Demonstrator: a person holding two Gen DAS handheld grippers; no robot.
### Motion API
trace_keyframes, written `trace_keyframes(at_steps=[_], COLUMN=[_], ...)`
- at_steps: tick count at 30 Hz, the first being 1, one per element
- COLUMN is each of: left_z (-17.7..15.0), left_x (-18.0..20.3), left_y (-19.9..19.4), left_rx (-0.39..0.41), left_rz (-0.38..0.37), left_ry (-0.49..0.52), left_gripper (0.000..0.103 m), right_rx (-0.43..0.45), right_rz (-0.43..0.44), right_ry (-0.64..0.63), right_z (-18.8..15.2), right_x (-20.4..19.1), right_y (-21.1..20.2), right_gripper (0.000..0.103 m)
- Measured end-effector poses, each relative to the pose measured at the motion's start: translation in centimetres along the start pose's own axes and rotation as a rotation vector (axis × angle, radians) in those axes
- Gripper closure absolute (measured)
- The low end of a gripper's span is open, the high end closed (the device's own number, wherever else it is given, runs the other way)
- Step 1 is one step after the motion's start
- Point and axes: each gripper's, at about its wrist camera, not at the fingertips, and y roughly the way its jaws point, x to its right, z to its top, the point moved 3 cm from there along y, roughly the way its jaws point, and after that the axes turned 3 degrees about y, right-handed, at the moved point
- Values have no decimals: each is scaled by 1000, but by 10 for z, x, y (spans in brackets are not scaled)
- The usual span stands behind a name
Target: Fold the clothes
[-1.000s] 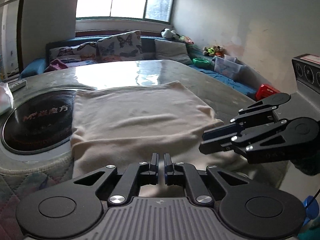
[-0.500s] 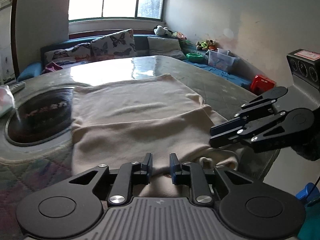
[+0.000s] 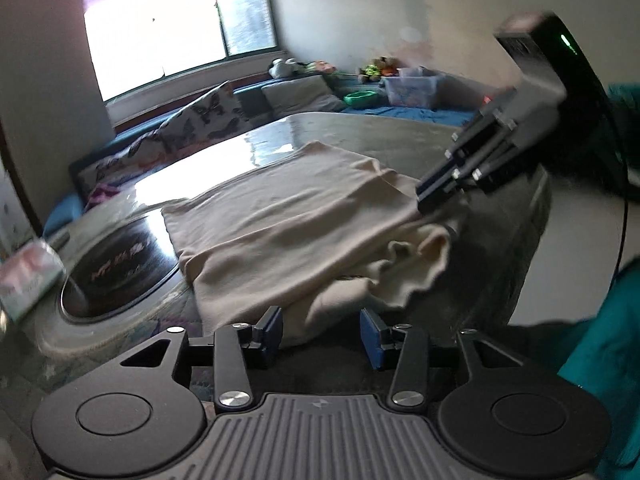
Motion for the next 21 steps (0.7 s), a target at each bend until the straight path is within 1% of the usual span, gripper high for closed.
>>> trace_keyframes(at_steps=[4,8,11,12,13,14,15,17,18,20,21], left_z=[-1,1,1,1,1,2,2,4,5,10,13], left_x=[10,16,17,17,17,17,17,14,12,5,0], left_y=[9,16,20,20,21,21,21,22,23,24,25], left_rx=[15,39,54,59,66,72,77,83,86,92,92], left_rz=[-4,1,1,1,0,1,4,5,5,5,6], left_ry=[51,100,112,113,113,115,115,96,86,52,33], left_gripper=[57,57,57,58,61,67,71,88,91,93,93], right_rx=[-8,-15,-25,-28,-31,-33,-33,-35,-36,-34,-31], right_rz=[-6,-9,-6,-3,0,3,4,14,15,19,21], right_ry=[-27,-53,-79,-92,-104,-119,-135,-170,-186,-223,-242], right_z=[-2,-3,-6,-6,-7,-8,-8,-10,-10,-12,-13], right_x=[-3,-6,-9,-10,-12,-13,-15,-20,-22,-27,-30], right_y=[-6,-10,-13,-13,-13,-14,-15,-16,-16,-16,-16], right_gripper=[80,72,70,69,67,61,57,55,51,50,48])
